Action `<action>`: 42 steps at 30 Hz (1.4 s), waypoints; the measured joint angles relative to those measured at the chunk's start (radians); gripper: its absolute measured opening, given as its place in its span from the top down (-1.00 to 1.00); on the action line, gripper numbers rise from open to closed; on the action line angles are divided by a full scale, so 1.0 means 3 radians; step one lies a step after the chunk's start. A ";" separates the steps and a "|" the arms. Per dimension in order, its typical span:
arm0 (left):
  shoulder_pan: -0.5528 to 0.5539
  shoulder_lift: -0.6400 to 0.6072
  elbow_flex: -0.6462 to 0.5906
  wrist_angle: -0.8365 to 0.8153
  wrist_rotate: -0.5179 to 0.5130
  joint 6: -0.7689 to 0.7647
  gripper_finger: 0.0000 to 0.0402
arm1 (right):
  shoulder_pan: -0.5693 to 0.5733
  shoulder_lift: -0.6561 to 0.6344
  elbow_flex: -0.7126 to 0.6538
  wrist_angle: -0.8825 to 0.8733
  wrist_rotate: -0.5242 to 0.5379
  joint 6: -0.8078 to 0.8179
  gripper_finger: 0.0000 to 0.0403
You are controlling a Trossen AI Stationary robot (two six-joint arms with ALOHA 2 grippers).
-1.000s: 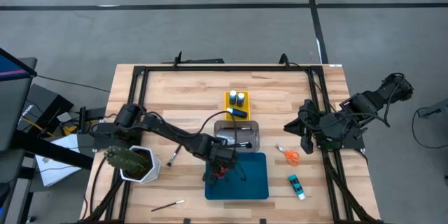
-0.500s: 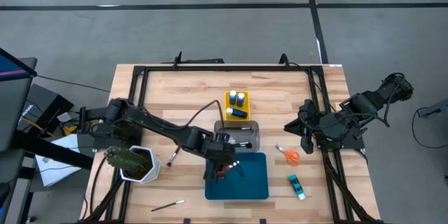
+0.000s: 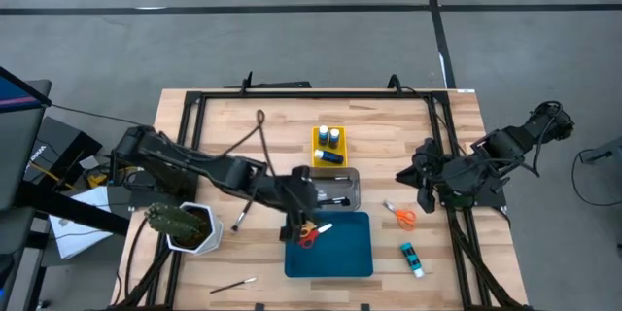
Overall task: Pick & Place Paint Supplies
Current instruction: Put the orange scissors into the blue bin
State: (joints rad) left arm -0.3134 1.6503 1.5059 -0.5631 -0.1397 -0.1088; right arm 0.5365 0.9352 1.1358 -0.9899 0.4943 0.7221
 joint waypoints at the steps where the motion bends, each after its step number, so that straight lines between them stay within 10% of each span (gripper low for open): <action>1: 0.0000 -0.0049 0.0000 -0.0008 -0.0046 -0.0025 0.44 | 0.0000 0.0000 0.0000 -0.0047 -0.0001 0.0047 0.79; 17: 0.0003 -0.0475 0.0000 -0.0066 -0.0628 -0.0130 0.44 | 0.0088 0.0140 -0.0001 -0.0962 -0.0082 0.1702 0.79; 30: -0.0001 -0.0415 0.0000 -0.0075 -0.0646 -0.0364 0.44 | 0.0507 0.1299 -0.0001 -0.1153 -0.0088 0.2911 0.79; 42: 0.0000 -0.0417 0.0000 -0.0077 -0.0646 -0.0364 0.44 | 0.0553 0.2124 -0.0003 -0.0805 -0.0956 0.3357 0.79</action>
State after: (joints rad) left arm -0.3134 1.5253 1.5059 -0.5861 -0.3336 -0.2180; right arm 0.7023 1.5723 1.1351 -1.2314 0.2075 1.7294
